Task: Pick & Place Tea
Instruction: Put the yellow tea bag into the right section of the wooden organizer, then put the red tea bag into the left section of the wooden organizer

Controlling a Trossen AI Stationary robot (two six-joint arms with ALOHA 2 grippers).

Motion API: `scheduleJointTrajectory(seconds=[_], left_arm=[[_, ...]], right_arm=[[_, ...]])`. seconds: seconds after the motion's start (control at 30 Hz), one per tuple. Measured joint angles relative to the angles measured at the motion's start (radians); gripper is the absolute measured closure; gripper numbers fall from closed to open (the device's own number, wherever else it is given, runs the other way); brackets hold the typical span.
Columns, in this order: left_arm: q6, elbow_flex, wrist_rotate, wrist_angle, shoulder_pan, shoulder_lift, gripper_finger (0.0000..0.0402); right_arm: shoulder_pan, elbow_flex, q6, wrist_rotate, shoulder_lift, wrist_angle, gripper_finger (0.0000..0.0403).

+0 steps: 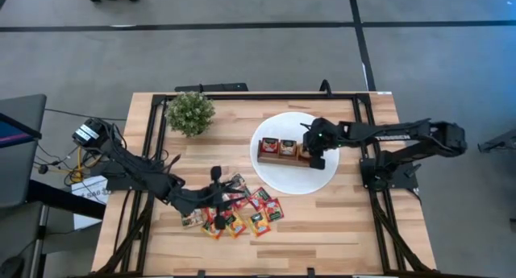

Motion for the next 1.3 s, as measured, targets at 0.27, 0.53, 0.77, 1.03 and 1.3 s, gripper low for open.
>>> scheduleJointTrajectory(seconds=[0.27, 0.53, 0.77, 1.03, 1.3], left_arm=[[0.004, 0.0, -0.045, 0.021, -0.002, 0.0, 0.0335], [-0.012, 0.0, -0.1, -0.033, -0.021, 0.0, 0.0335], [-0.244, 0.0, -0.122, -0.181, -0.054, 0.001, 0.0335], [-0.727, 0.0, -0.068, -0.522, -0.047, 0.001, 0.0322], [-0.863, 0.0, 0.17, -0.552, 0.037, 0.057, 0.0253]], right_arm=[[0.056, 0.102, 0.045, 0.338, -0.077, -0.154, 0.0197], [0.429, 0.129, 0.296, 0.364, -0.114, -0.025, 0.0226], [0.775, 0.129, 0.465, 0.413, 0.052, 0.224, 0.0279], [0.951, 0.129, 0.533, 0.44, 0.346, 0.579, 0.0311], [0.947, 0.129, 0.619, 0.398, 0.506, 0.655, 0.0312]])
